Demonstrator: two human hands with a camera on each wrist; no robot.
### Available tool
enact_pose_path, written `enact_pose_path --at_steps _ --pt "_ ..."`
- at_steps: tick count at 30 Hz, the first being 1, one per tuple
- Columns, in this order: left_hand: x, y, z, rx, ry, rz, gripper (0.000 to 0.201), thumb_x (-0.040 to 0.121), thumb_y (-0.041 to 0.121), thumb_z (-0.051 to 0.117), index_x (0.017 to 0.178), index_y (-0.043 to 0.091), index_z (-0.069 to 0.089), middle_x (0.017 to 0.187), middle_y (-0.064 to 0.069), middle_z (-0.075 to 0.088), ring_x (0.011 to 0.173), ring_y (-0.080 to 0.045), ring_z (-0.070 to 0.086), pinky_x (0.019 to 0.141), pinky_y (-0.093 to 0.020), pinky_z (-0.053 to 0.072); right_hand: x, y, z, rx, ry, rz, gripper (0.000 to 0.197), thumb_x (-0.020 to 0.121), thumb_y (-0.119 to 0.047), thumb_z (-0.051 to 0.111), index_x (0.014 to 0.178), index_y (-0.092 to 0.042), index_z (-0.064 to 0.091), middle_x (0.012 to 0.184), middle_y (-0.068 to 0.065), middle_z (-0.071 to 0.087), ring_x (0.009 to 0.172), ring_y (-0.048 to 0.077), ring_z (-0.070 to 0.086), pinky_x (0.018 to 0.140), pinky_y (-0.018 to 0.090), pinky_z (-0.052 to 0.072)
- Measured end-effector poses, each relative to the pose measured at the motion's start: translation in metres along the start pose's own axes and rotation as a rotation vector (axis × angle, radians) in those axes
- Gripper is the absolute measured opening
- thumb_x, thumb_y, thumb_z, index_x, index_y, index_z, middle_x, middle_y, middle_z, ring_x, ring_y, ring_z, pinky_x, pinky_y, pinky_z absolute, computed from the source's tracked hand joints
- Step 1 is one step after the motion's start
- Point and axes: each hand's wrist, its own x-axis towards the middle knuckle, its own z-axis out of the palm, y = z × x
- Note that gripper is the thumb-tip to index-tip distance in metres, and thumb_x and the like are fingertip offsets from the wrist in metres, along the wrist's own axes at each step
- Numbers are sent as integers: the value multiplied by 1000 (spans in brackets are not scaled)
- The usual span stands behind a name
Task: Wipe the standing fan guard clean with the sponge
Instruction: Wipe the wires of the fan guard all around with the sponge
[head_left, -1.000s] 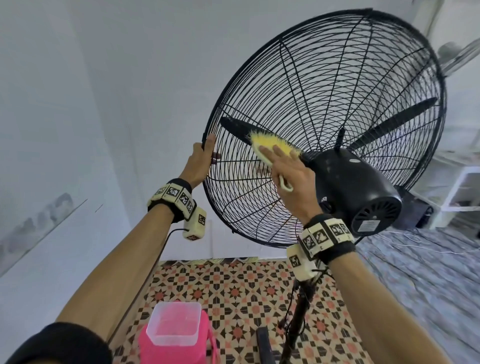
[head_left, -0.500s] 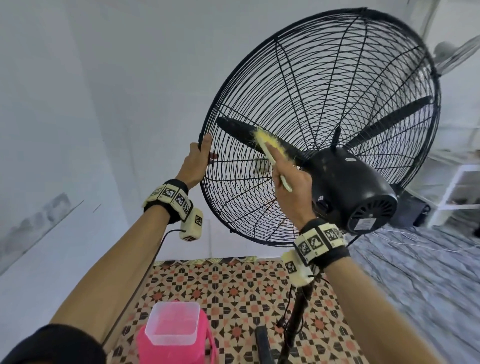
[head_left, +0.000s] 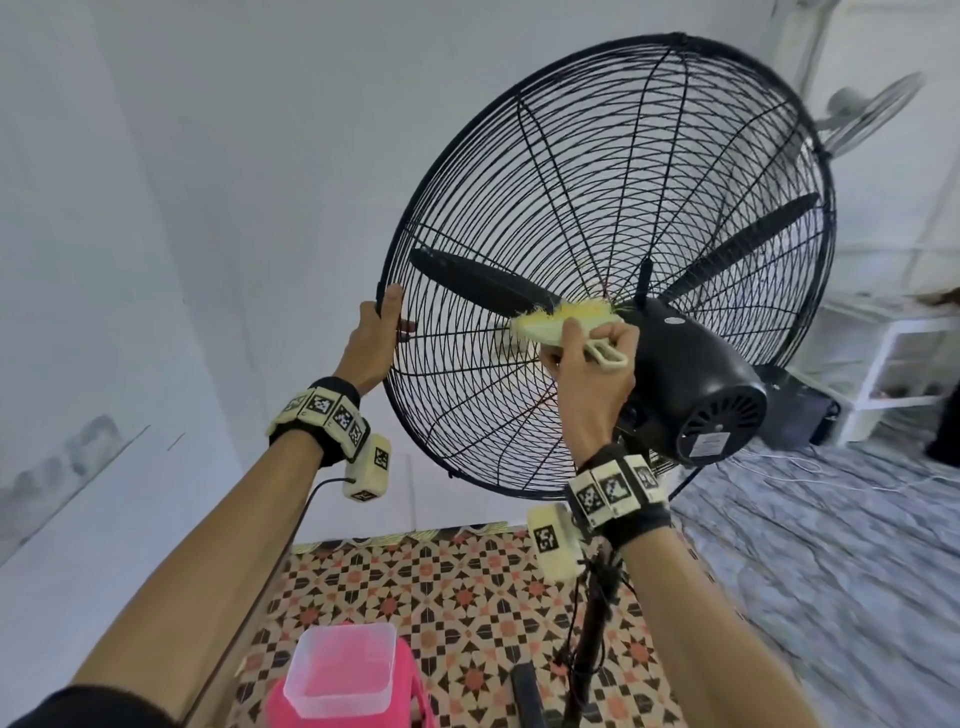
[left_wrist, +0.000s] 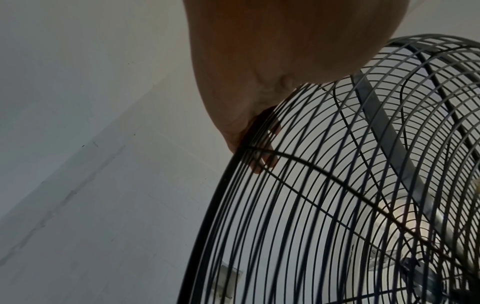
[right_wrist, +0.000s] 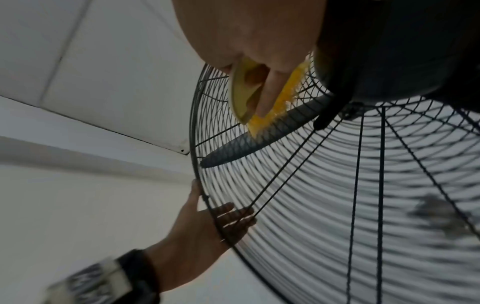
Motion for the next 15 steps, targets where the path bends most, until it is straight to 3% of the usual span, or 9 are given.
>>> enact_pose_path --at_steps 2,5,7,10,13,15 --pt "0 -1 -2 -1 -7 0 123 60 110 18 133 15 46 123 -7 69 116 -27 64 112 -55 42 -12 0 1 127 -120 99 23 99 -11 64 93 -11 42 109 20 66 89 32 76 73 47 64" --pt "0 -1 -1 4 0 -7 124 60 110 18 134 15 46 122 -6 69 116 -27 64 112 -55 42 -13 -4 5 283 -171 76 19 102 -7 56 97 -12 38 115 17 61 98 39 73 81 53 61" --pt "-2 1 -1 2 -1 -5 121 63 109 18 134 15 47 121 -5 70 116 -27 65 113 -54 42 -11 -1 9 292 -181 81 20 102 -5 53 95 -13 37 114 16 60 97 41 72 77 50 63" --pt "-8 8 0 -9 -11 14 107 75 101 19 132 15 47 116 -2 72 113 -24 66 112 -52 42 -23 14 10 66 -121 111 20 99 -4 51 87 -12 38 102 21 64 78 35 75 55 37 58" --pt "-9 9 0 4 -13 30 89 92 86 19 134 13 46 114 -1 72 113 -23 66 112 -50 42 -32 23 12 -15 -51 210 20 96 -5 51 81 -11 40 102 23 68 74 32 75 56 37 56" --pt "-8 8 -3 5 -7 29 101 82 95 17 133 13 46 114 -2 72 112 -23 66 112 -52 42 -25 15 14 29 -64 169 16 96 -4 52 85 -11 42 104 22 67 79 32 75 59 36 58"
